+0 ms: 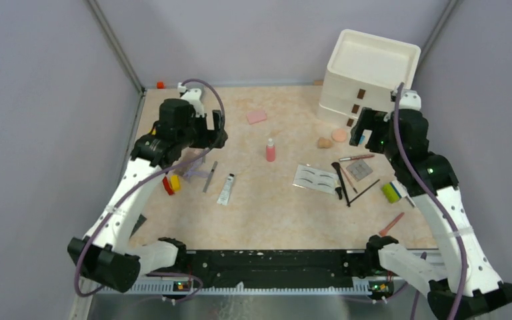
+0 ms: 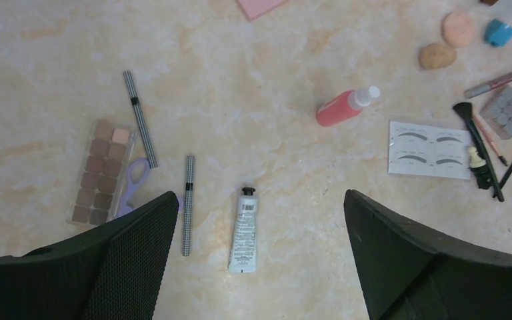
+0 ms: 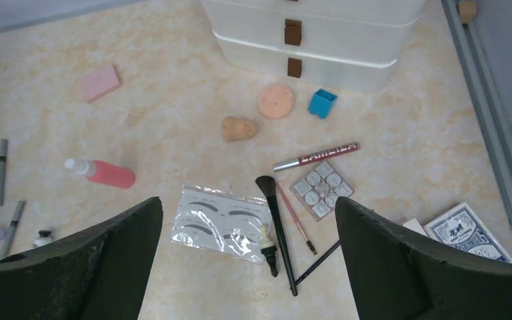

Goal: Organize the makeup
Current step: Open the drawer in the storage box.

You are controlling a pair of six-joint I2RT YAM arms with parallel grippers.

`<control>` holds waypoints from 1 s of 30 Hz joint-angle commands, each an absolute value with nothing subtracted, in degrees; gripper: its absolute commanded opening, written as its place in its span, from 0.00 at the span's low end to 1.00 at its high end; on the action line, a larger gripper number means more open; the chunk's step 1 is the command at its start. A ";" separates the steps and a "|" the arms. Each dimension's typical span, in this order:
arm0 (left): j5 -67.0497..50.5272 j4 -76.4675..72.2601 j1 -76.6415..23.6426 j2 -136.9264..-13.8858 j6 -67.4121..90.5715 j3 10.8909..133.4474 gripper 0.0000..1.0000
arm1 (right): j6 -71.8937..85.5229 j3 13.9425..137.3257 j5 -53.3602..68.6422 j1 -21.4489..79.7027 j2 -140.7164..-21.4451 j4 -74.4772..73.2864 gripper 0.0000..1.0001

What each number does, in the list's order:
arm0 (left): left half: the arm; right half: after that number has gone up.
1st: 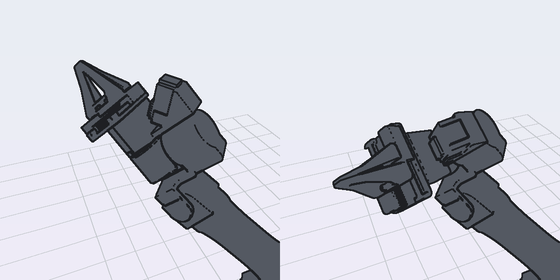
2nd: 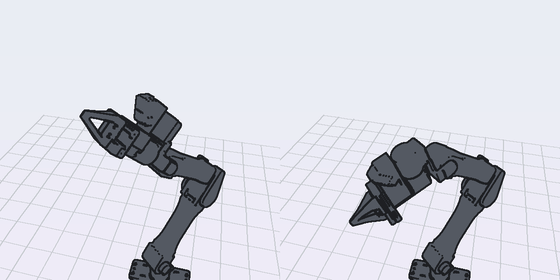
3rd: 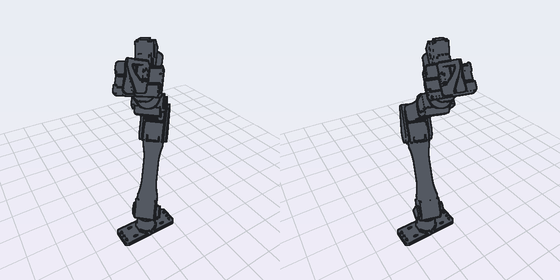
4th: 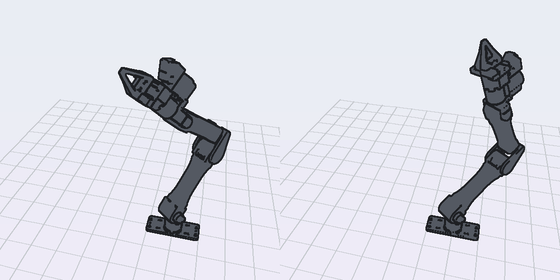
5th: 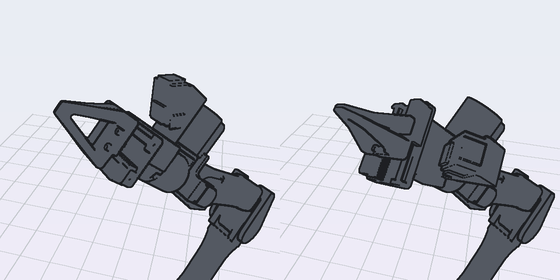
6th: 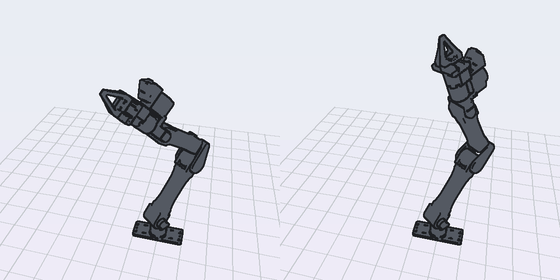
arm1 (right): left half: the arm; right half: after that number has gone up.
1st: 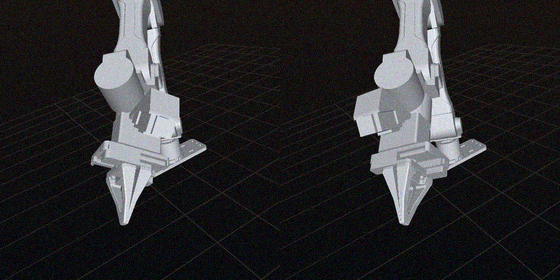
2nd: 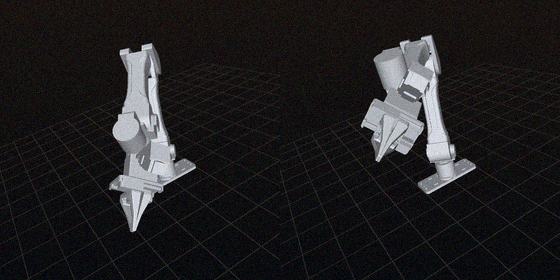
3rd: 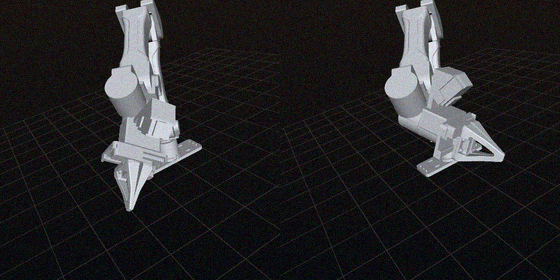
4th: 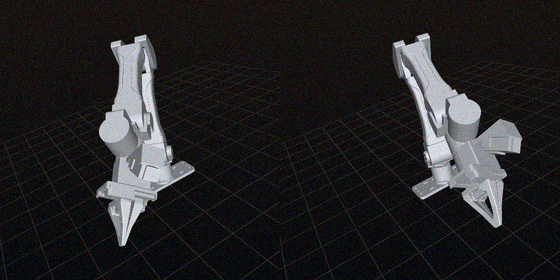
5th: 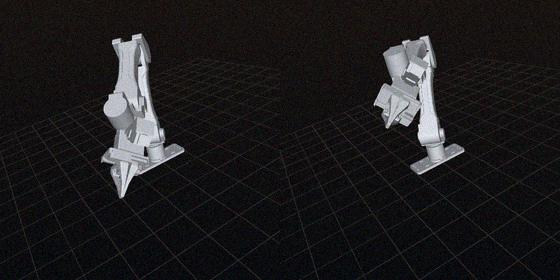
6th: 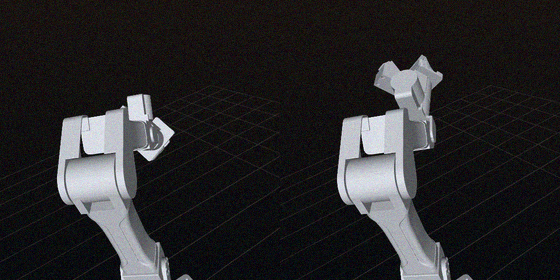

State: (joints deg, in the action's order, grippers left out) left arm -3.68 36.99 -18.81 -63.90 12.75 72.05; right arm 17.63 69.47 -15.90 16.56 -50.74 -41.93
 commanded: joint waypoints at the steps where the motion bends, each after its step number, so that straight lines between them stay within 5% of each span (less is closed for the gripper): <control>1: -1.01 42.26 -18.80 -68.89 15.52 75.75 0.99 | 20.97 73.55 -14.83 16.00 -60.51 -48.74 0.99; 6: 3.77 35.59 -18.82 -63.78 17.35 71.36 0.99 | 23.70 76.82 -14.81 16.00 -69.43 -54.48 0.89; 12: 2.87 31.44 -18.80 -59.25 11.96 68.19 0.99 | 21.09 72.53 -11.36 15.96 -69.09 -49.26 0.99; 19: 2.97 29.59 -18.81 -57.41 8.15 64.72 0.99 | 24.11 69.82 -13.68 15.95 -73.54 -44.67 0.99; 30: 7.25 22.47 -18.90 -52.19 6.18 54.33 0.99 | 36.98 61.43 5.61 11.28 -74.38 -14.34 0.99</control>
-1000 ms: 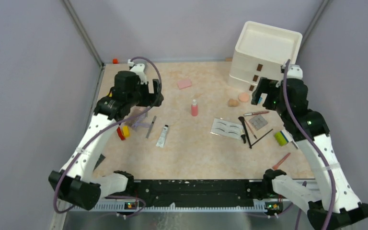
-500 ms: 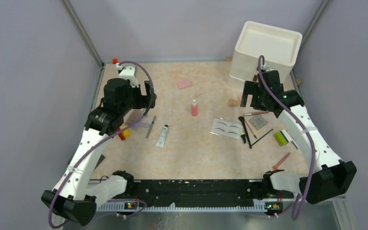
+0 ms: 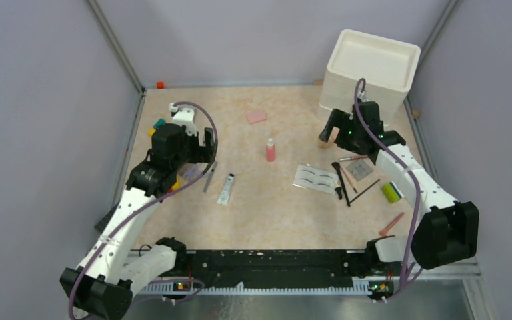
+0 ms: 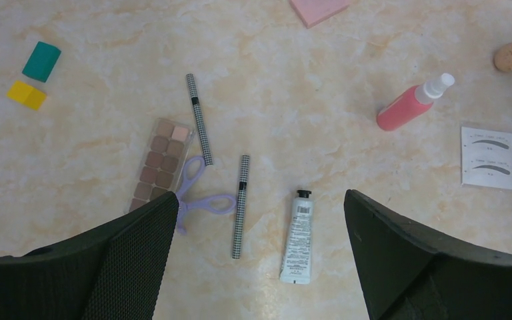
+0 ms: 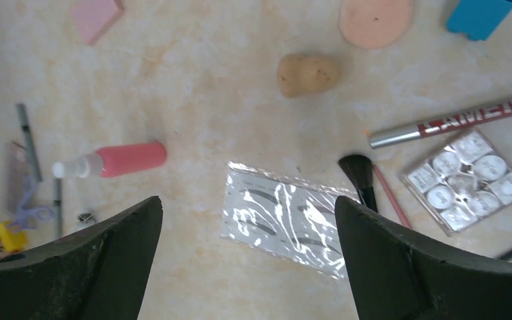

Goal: Organize the makeup
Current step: Open the drawer in the storage box.

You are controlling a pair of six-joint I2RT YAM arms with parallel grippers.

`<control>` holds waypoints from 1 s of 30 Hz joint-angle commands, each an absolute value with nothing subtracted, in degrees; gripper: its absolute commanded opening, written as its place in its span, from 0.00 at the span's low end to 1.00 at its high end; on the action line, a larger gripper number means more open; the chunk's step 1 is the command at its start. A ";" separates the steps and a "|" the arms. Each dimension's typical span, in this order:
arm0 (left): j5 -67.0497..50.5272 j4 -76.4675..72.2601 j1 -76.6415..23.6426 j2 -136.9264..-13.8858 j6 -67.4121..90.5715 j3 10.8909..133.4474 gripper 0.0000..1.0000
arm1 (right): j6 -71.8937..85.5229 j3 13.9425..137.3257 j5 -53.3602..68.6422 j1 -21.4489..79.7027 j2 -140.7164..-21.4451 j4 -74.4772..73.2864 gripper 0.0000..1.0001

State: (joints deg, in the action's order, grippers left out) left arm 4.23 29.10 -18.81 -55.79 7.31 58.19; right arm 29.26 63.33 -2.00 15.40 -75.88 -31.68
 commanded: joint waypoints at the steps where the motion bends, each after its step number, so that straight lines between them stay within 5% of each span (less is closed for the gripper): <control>1: 7.24 21.43 -18.90 -51.49 6.01 53.05 0.99 | 40.19 61.19 7.29 9.90 -75.07 -11.12 0.99; 11: 6.40 21.55 -18.87 -52.47 4.20 51.16 0.99 | 58.44 55.79 4.63 1.33 -79.70 13.82 0.96; 30: 8.67 21.09 -16.47 -51.55 3.69 50.80 0.99 | 56.20 54.01 3.18 -5.62 -85.16 23.33 0.85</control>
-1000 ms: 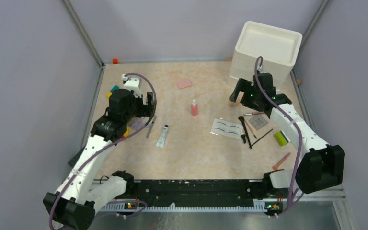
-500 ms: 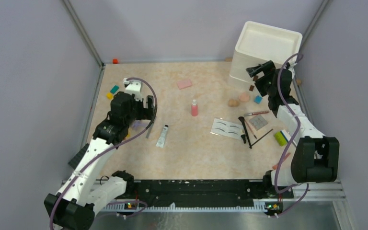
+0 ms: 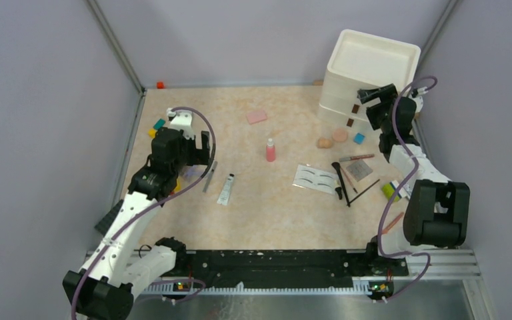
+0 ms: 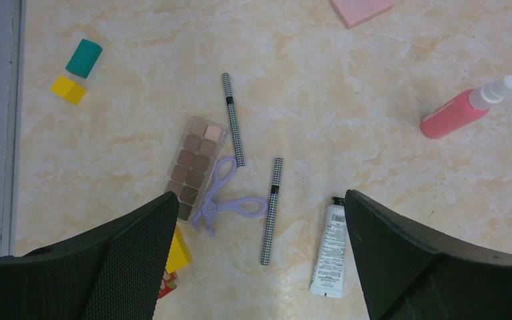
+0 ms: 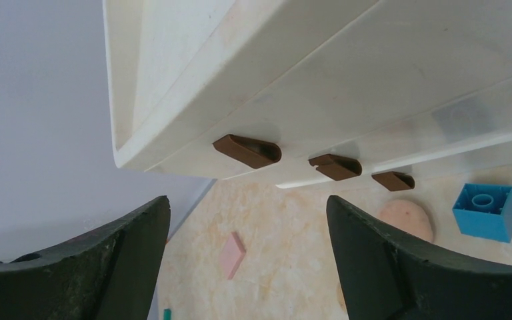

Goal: Organize the makeup
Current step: Open the drawer in the storage box.

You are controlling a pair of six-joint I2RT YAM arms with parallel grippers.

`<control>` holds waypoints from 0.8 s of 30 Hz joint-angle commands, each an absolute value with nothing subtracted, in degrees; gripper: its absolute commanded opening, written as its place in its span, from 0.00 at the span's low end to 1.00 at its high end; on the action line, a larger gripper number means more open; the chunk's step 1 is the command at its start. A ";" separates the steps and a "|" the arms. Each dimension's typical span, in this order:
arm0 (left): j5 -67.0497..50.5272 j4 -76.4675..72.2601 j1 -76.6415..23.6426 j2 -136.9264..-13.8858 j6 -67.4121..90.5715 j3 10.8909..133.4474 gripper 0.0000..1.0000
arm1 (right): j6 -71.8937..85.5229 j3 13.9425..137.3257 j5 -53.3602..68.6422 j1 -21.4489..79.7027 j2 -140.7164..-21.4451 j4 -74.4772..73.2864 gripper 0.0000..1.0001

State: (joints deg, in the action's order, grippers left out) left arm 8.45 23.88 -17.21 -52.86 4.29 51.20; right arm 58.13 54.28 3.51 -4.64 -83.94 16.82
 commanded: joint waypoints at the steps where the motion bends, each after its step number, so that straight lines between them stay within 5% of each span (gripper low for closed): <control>1: 8.55 21.09 -16.37 -51.51 3.61 50.80 0.99 | 55.68 54.23 3.47 -5.62 -85.62 24.18 0.83; 9: 7.66 21.09 -15.91 -51.65 3.81 50.74 0.99 | 53.86 56.33 6.19 -5.62 -90.31 27.86 0.73; 24: 8.00 21.09 -15.82 -51.83 3.70 50.63 0.99 | 53.47 56.59 7.49 -5.62 -93.88 34.55 0.70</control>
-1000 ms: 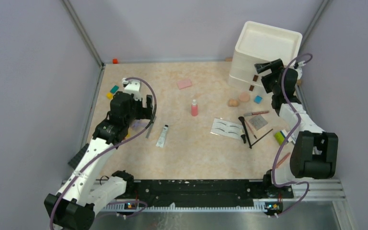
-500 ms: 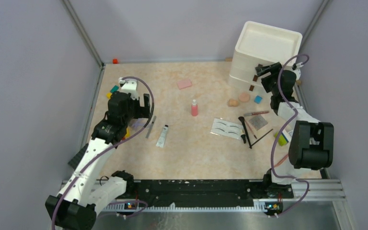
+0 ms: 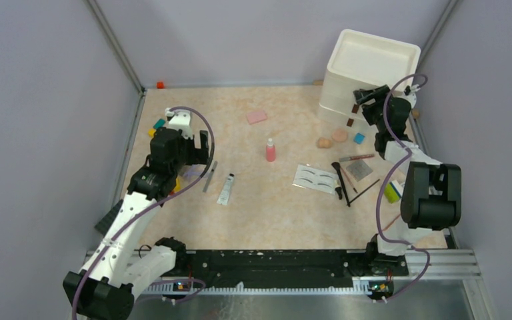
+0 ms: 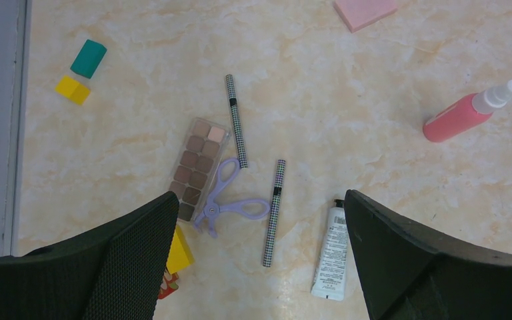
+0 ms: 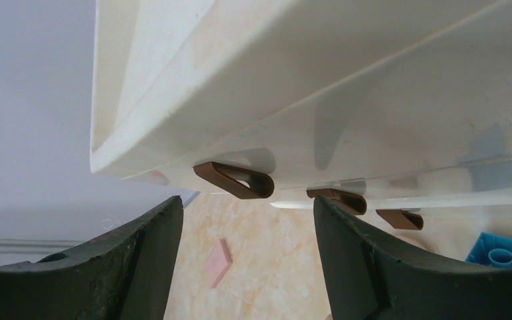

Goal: Organize the makeup
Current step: Open the drawer in the storage box.

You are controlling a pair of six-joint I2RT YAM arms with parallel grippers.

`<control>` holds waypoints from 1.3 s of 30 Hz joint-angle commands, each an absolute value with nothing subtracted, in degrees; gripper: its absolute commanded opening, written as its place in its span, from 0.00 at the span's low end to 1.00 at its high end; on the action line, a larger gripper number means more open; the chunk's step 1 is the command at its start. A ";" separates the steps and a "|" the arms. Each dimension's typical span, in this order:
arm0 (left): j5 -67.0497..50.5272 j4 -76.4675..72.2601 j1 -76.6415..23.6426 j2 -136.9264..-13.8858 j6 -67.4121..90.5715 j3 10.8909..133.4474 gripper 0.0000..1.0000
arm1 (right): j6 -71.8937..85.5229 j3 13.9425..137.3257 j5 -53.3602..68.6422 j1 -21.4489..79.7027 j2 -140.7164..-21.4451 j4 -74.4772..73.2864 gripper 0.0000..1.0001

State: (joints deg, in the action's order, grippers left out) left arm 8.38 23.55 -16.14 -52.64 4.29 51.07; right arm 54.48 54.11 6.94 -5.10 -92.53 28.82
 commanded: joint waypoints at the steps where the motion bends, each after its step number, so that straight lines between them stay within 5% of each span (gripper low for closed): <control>1: 7.92 21.09 -15.82 -51.85 3.71 50.64 0.99 | 53.52 56.86 7.40 -5.62 -94.18 34.43 0.70; 39: 6.68 21.07 -15.03 -52.48 3.74 50.84 0.99 | 52.81 55.61 5.00 -6.33 -92.02 39.19 0.56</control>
State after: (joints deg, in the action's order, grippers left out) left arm 7.22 23.53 -15.33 -52.66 4.29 50.94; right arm 54.43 55.13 8.25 -5.17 -96.47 34.06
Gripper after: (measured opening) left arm 0.989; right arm 0.568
